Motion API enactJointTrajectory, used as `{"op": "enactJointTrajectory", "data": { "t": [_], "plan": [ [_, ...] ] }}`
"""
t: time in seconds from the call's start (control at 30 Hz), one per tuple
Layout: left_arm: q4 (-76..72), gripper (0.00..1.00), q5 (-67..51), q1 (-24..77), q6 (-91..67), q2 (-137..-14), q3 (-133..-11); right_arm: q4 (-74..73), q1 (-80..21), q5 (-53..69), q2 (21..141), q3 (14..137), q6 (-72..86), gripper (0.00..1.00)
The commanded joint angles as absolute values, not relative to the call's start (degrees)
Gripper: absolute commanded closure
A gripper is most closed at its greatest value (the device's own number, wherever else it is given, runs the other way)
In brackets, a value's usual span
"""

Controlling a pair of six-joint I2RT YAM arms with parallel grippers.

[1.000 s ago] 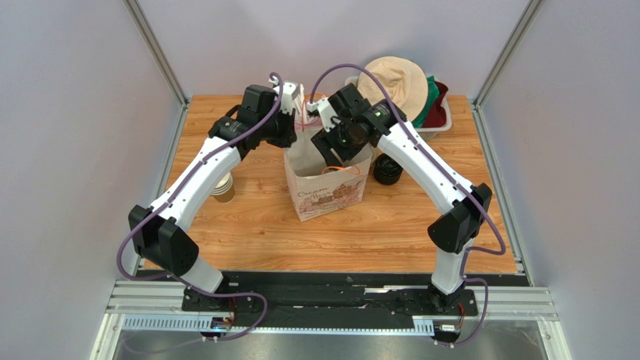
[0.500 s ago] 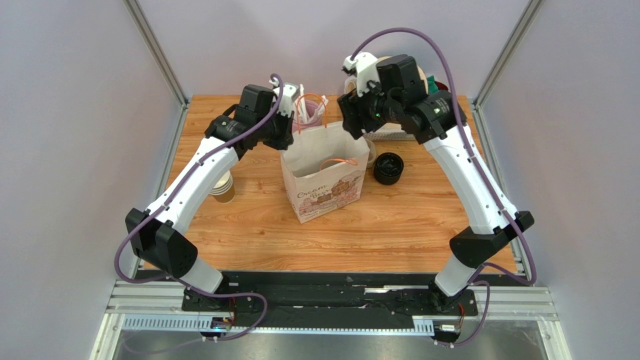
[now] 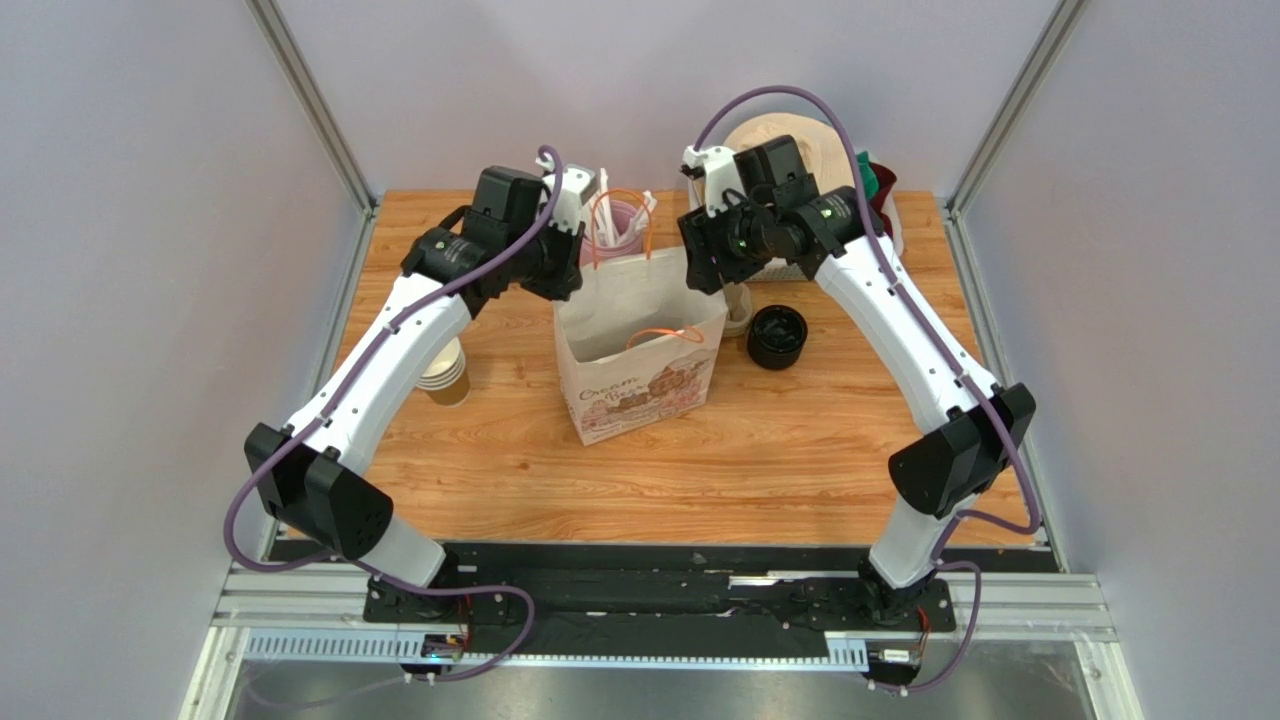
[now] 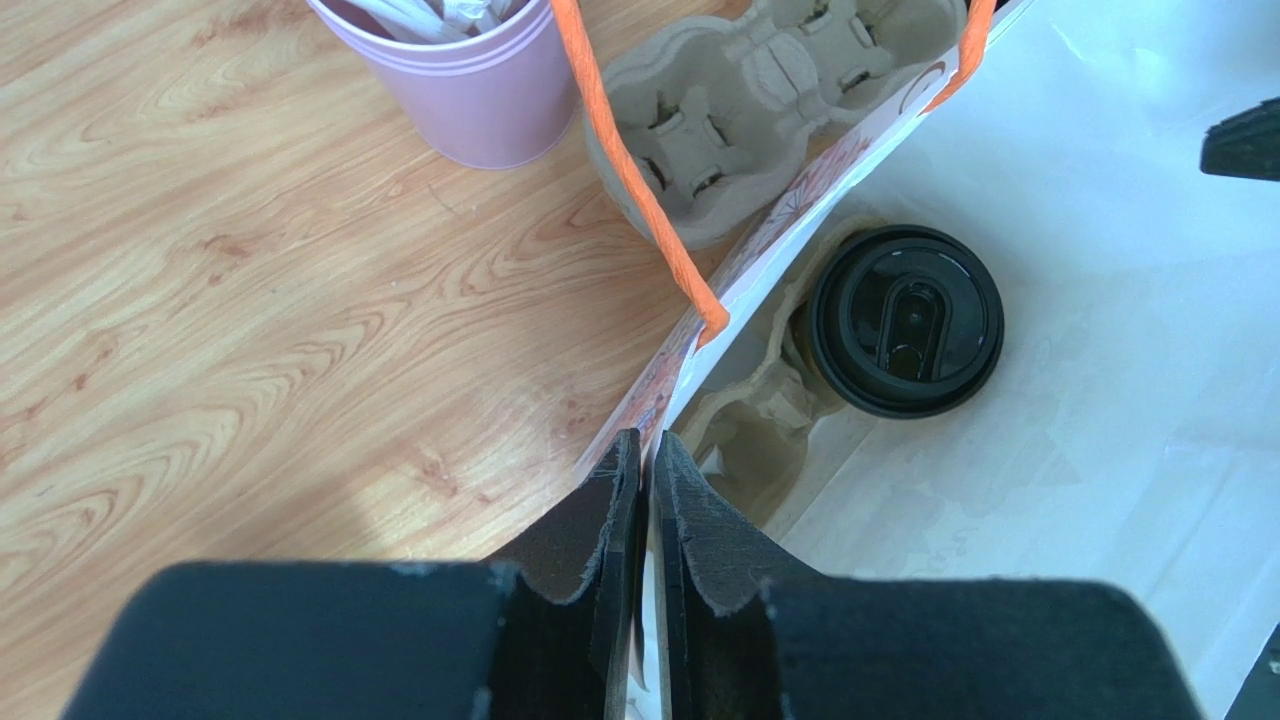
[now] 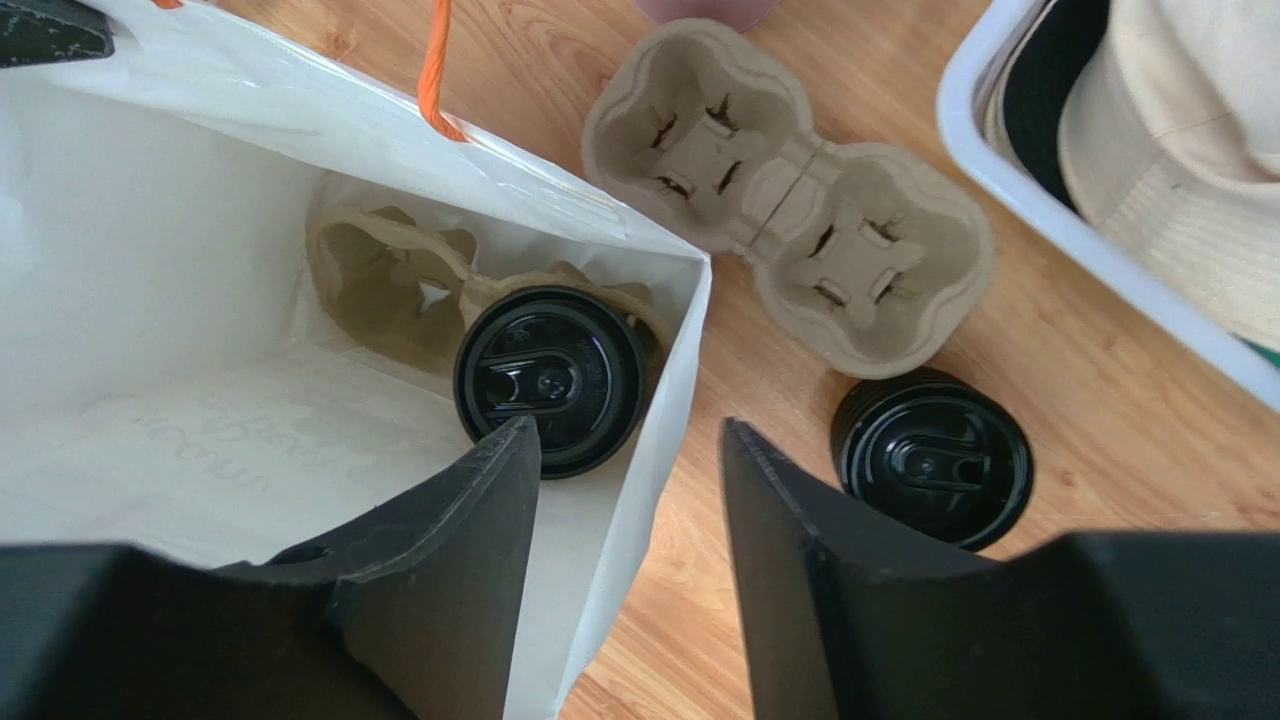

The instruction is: Pack the takeout coffee

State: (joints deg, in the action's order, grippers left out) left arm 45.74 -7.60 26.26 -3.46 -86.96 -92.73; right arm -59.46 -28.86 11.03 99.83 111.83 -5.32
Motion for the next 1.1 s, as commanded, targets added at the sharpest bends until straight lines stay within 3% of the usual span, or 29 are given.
{"op": "enactJointTrajectory", "data": {
  "t": [0.0, 0.27, 0.37, 0.5, 0.8, 1.07],
  "plan": [
    [46.4, 0.84, -7.5, 26.2, -1.9, -85.3, -94.7, -56.4, -29.4, 12.7, 99.4, 111.4, -3.3, 0.51],
    [48.1, 0.84, -7.7, 25.8, -0.6, -84.3, -94.6, -57.2, -30.3, 12.0, 99.1, 110.0, -3.7, 0.87],
    [49.4, 0.84, -8.5, 25.3, -0.1, -83.6, -95.2, -58.4, -31.6, 11.5, 99.2, 110.6, -3.9, 0.96],
    [50.6, 0.84, -9.6, 24.6, 1.9, -81.7, -94.7, -59.5, -35.0, 10.7, 99.1, 110.3, -3.7, 1.0],
    [54.7, 0.83, -12.9, 22.6, 3.8, -78.4, -93.8, -64.9, -38.2, 12.4, 99.9, 115.9, -2.3, 1.0],
    [56.6, 0.83, -14.5, 19.1, 5.4, -74.5, -89.1, -64.7, -41.5, 12.6, 98.4, 112.9, -2.3, 1.0]
  ]
}}
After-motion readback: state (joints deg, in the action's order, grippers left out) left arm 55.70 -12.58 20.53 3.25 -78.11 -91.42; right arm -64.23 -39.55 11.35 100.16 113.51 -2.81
